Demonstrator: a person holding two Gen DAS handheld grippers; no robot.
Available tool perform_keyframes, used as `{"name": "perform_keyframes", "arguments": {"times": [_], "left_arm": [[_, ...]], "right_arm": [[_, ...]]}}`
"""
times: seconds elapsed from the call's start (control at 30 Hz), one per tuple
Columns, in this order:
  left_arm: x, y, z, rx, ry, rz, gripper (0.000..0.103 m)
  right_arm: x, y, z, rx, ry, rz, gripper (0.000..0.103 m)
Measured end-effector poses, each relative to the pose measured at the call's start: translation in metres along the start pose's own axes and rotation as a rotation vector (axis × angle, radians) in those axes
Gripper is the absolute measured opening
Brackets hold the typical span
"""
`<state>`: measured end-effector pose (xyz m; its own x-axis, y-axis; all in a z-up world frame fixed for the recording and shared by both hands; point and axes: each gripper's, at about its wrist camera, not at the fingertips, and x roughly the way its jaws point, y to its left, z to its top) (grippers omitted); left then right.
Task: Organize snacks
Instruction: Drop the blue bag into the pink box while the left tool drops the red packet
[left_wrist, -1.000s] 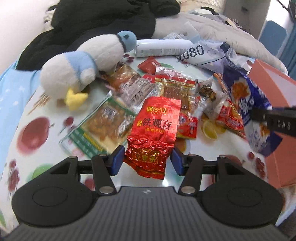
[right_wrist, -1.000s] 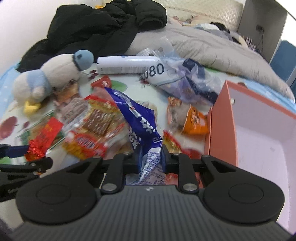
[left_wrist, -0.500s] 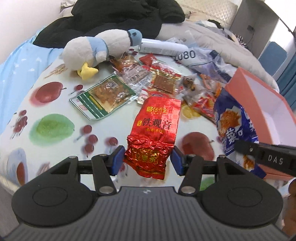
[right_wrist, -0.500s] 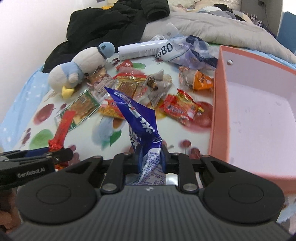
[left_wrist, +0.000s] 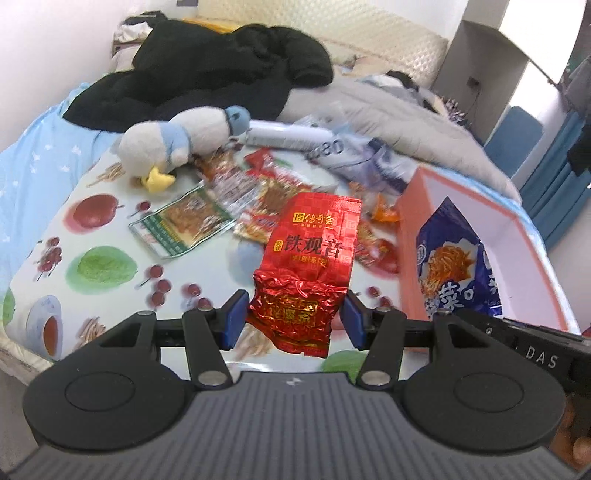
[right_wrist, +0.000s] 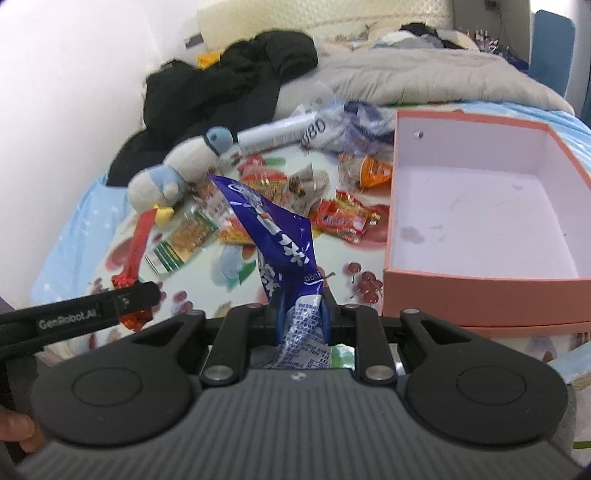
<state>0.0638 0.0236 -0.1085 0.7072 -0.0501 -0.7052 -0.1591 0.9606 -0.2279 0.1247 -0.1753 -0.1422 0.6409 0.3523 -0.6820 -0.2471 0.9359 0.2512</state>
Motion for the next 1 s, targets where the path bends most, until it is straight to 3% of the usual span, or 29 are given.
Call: {"name": "perform_keyframes", "arguments": {"times": [0.3,0.53,0.83,1.0], "left_arm": [[-0.037,-0.045,0.011,0.071,-0.075,-0.064,0.06],[-0.042,-0.085,0.013,0.104,-0.079,-0.147,0.06],[-0.018,-0.14,0.016,0.152,-0.034,-0.235,0.06],[0.017,-0.166,0.026,0.159,0.009,-0.258,0.06]], "right_arm": [[-0.052,-0.014,0.008,0.023,-0.091,0.007,0.023],[-0.081,-0.036,0.011,0.055,-0.146,-0.023,0.023],[-0.095,-0.085,0.016,0.136,-0.17,-0.098,0.023],[-0.083,-0.114,0.028,0.173,-0.153,-0.132,0.023]]}}
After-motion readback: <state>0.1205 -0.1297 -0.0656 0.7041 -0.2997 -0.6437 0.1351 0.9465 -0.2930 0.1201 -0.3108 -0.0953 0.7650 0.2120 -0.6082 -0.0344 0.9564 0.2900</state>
